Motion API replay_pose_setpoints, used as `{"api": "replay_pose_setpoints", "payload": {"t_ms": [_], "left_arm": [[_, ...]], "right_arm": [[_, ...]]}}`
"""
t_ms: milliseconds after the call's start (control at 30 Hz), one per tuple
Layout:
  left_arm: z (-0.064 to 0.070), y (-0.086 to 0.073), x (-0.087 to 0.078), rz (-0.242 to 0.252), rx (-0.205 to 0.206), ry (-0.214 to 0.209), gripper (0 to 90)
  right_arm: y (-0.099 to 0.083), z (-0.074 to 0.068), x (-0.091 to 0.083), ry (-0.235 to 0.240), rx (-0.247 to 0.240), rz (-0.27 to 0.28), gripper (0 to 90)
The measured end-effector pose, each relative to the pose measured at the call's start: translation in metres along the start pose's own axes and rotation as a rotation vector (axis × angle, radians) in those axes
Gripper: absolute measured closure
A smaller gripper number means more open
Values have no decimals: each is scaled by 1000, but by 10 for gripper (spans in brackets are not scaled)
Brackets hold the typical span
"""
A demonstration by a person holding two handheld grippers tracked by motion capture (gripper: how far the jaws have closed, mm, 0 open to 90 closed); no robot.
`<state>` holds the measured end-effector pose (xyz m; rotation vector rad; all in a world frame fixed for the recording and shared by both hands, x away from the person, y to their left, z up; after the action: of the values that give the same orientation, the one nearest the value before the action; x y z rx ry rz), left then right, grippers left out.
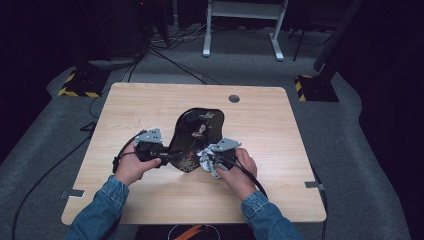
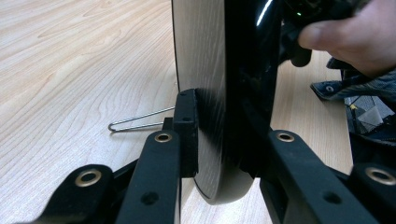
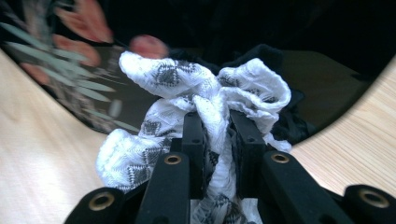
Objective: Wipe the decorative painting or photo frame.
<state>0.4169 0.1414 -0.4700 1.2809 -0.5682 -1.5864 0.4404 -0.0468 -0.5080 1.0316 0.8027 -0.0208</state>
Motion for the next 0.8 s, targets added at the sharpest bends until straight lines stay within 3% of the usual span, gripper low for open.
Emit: {"api": "replay_pose_setpoints", "payload": {"t_ms": [400,533,600,800], "left_arm": [[0,0,0,0,-2,-4,740],[1,0,1,-2,-3,-8,740],[1,0,1,-3,-3,-11,739],[0,0,1,0,-11,-1,747]], "right_arm": [[-10,31,6,-61,57,-29,787],[-9,26,6,-64,39,-30,787],[-8,18,5,-36,40,-26,787],[-3,-9,1,13,-15,-17,786]]}}
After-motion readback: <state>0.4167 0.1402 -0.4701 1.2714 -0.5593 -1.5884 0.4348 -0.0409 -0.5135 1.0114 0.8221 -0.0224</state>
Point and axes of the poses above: each handheld gripper's, and its own axes: x roughly forward along the jaws, y roughly out of its top, z roughly to its right, the point moved 7 cm from there along x, roughly forward along the jaws, and after that the axes turned 13 degrees about -y, right-handed, at the moved point
